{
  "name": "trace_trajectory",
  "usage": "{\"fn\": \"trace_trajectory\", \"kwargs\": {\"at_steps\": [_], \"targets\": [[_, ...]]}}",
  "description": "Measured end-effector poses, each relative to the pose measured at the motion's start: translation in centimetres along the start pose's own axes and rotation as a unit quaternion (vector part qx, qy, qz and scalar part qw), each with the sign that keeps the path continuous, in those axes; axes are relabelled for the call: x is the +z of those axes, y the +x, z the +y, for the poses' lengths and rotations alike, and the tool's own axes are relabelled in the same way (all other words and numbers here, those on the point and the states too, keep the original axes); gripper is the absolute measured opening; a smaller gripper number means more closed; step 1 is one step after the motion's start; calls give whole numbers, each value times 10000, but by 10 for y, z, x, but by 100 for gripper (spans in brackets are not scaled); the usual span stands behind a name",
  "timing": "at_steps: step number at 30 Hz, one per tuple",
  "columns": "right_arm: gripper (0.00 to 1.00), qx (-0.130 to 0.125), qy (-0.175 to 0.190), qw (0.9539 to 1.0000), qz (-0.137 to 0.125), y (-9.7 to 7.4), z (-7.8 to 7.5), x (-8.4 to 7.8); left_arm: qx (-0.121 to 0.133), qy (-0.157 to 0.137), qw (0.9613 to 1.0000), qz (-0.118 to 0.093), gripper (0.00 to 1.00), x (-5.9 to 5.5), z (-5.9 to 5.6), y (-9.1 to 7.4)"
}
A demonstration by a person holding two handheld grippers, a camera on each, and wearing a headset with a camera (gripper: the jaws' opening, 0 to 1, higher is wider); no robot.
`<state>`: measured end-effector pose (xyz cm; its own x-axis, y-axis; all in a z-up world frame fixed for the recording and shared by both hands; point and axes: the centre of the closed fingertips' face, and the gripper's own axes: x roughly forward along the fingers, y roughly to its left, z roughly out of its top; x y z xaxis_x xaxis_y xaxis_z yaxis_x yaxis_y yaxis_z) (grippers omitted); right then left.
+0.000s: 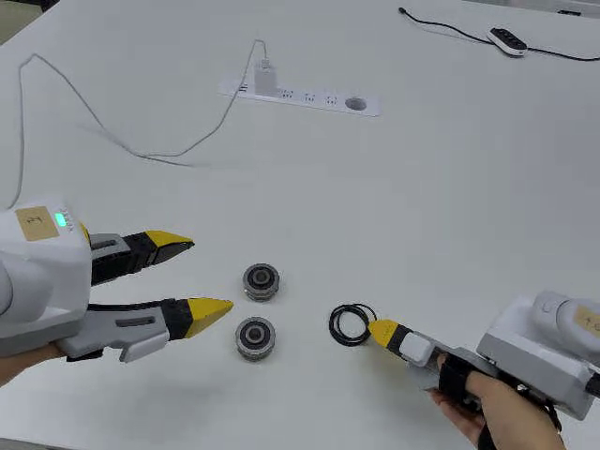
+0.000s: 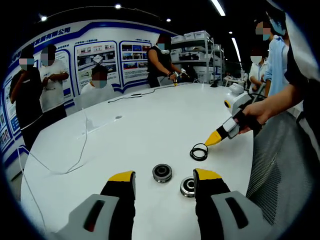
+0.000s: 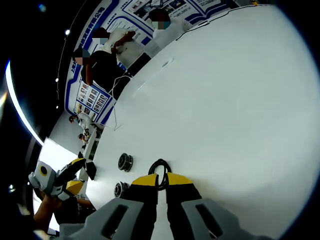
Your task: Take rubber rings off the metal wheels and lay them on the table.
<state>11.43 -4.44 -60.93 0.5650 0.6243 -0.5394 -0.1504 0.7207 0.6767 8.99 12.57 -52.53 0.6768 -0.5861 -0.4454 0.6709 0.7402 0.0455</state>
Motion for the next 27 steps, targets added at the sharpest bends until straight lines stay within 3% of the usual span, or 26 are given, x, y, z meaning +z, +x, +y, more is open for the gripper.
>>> {"fn": "trace_trajectory", "kwargs": {"at_steps": [2, 8, 10, 11, 17, 19, 21, 24, 27], "targets": [[7, 29, -61, 10000, -10, 0, 1, 1, 0, 2, 10000, -4, 48, 0, 0, -1], [11, -6, -792, 9968, 72, 1, 6, -1, 10, 9, 10000, 0, 48, 0, 0, -3], [15, -133, -1224, 9923, 131, 1, 3, -2, 17, 12, 10000, -4, 48, 0, 0, -4], [17, -225, -1534, 9878, 124, 0, 2, -1, 24, 4, 10000, -10, 48, 0, 1, -5], [21, -70, -1716, 9851, 61, -5, 10, 2, 68, -18, 10000, -44, 48, 0, 2, -8], [22, -30, -1910, 9816, 9, -7, 13, 6, 111, -133, 9998, -134, 48, 1, 3, -9], [23, -6, -2253, 9743, -19, -10, 15, 9, 215, -245, 9993, -188, 49, -1, 6, -11], [25, 46, -2511, 9680, 11, -14, 16, 8, 483, -700, 9957, -358, 53, -3, 15, -15], [25, 42, -2656, 9640, -65, -20, 15, 9, 622, -937, 9920, -568, 57, -1, 21, -22]]}}
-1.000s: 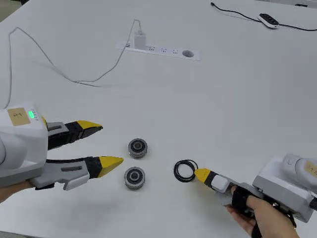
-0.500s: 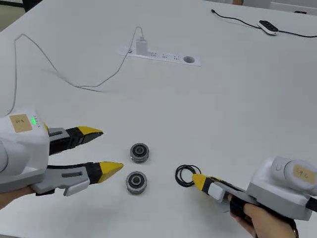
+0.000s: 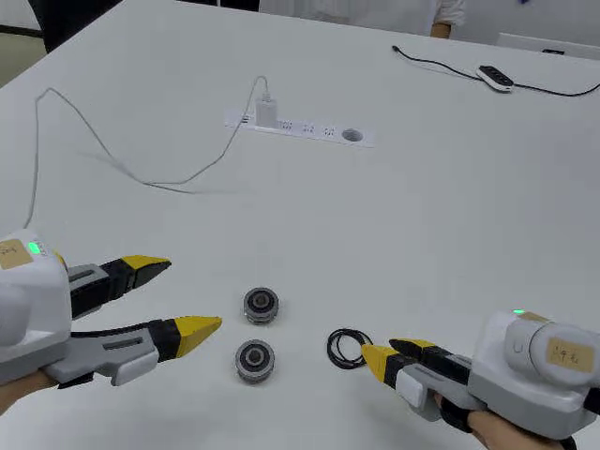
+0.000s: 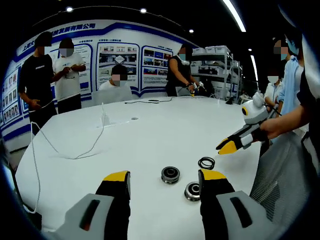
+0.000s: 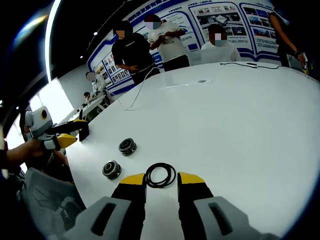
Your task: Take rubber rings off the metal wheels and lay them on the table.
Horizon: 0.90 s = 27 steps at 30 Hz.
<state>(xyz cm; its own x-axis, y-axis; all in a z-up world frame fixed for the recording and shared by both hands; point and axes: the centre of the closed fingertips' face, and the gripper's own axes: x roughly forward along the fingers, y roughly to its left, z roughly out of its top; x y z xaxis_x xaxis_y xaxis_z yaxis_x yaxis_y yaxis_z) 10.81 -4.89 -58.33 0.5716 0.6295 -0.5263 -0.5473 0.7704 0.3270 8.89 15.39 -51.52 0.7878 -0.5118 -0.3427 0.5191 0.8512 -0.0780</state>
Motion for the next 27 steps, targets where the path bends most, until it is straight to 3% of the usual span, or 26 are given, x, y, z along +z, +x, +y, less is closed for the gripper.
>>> {"fn": "trace_trajectory", "kwargs": {"at_steps": [12, 15, 18, 27], "targets": [[33, -288, -397, 9978, -441, -36, -20, 3, 320, -145, 9991, -234, 65, 4, 10, -24], [36, -529, -667, 9954, -437, -46, -28, 3, 386, -180, 9986, -299, 68, 3, 8, -27], [41, -660, -702, 9943, -458, -55, -32, 4, 559, -155, 9978, -332, 72, 1, 10, -30], [48, -663, -947, 9908, -699, -73, -22, 10, 680, -304, 9956, -571, 81, 0, 6, -40]]}}
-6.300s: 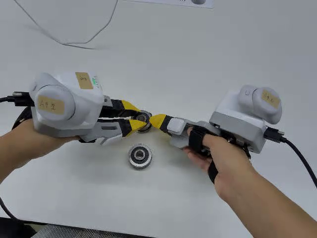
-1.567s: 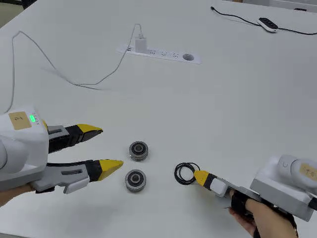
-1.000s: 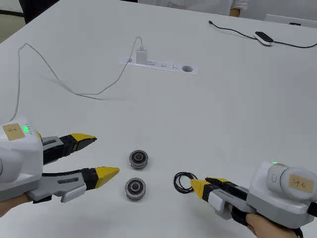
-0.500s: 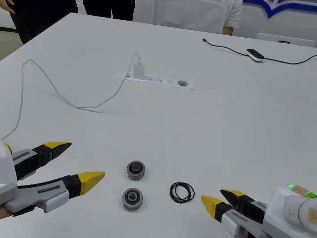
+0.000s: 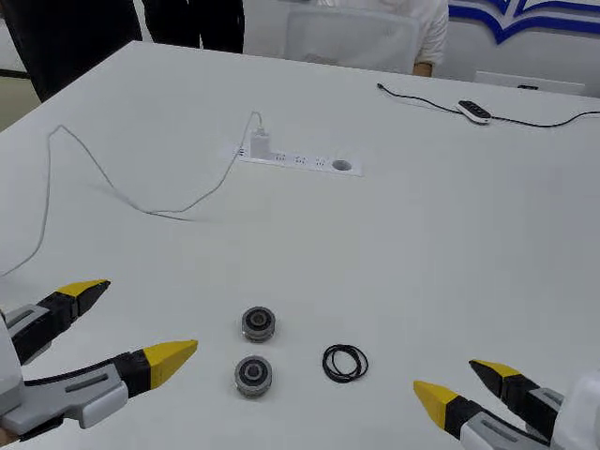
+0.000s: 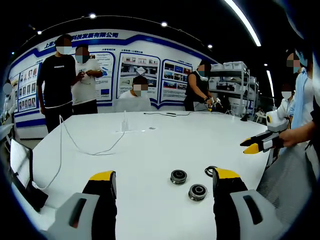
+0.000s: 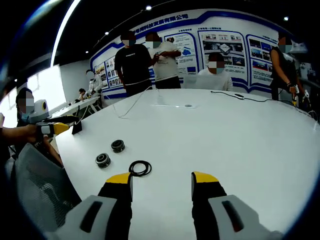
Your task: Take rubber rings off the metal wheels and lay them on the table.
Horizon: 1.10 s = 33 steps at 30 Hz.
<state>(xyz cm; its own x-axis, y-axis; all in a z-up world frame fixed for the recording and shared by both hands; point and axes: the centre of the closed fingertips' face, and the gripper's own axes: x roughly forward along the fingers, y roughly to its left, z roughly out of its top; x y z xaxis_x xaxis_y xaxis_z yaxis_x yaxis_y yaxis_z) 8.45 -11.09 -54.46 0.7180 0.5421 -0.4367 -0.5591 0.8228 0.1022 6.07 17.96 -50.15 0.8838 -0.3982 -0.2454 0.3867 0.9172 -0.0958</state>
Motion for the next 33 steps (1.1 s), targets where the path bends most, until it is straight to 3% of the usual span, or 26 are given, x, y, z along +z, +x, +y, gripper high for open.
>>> {"fn": "trace_trajectory", "kwargs": {"at_steps": [6, 9, 14, 21, 28, 33], "targets": [[55, 110, -123, 9998, -71, 0, 9, 3, 34, 10, 9999, 97, 88, -11, 1, -2], [58, 55, -140, 9997, -174, 1, 9, 8, 184, 75, 9996, 204, 91, -17, 8, -4], [66, -54, -49, 9993, -363, 2, 6, 14, 407, -12, 9990, 188, 92, -21, 20, -12], [71, -48, -41, 9996, -287, 2, 7, 9, 447, 80, 9988, 204, 97, -19, 24, -14], [77, -248, 97, 9991, -344, 1, -2, 10, 434, 175, 9985, 269, 100, -19, 23, -8], [79, -329, 162, 9984, -439, -1, -6, 13, 423, 185, 9989, 125, 100, -14, 22, -6]]}}
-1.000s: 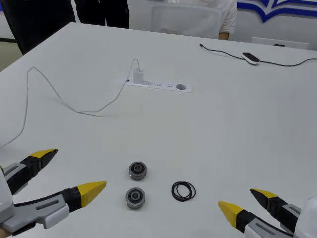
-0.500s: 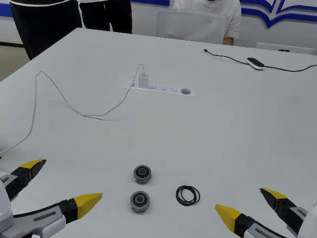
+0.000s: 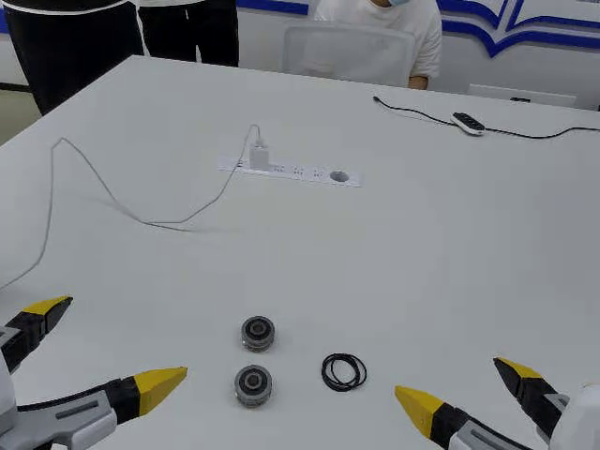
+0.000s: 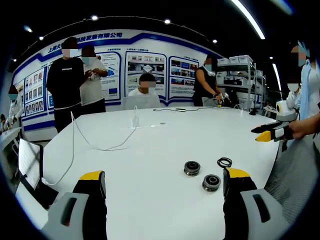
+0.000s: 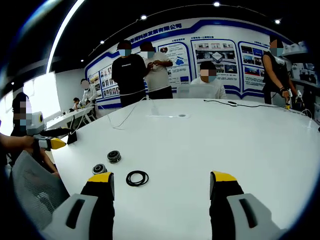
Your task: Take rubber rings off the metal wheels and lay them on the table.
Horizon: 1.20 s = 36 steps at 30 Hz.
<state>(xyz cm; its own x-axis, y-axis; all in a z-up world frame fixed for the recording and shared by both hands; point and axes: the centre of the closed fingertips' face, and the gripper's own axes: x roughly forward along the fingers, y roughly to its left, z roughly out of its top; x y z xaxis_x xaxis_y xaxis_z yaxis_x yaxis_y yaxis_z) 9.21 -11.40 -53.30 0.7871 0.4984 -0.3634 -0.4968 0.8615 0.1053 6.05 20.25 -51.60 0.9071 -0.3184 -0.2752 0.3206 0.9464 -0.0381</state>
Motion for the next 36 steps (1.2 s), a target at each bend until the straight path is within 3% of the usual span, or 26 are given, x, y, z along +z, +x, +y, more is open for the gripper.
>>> {"fn": "trace_trajectory", "kwargs": {"at_steps": [19, 36], "targets": [[80, -112, 37, 9999, -95, -1, -4, 3, 188, -81, 9997, -96, 100, 4, 15, -3], [79, -94, 61, 9999, -76, 0, -4, 2, 156, -66, 9998, -78, 100, 3, 11, -2]]}}
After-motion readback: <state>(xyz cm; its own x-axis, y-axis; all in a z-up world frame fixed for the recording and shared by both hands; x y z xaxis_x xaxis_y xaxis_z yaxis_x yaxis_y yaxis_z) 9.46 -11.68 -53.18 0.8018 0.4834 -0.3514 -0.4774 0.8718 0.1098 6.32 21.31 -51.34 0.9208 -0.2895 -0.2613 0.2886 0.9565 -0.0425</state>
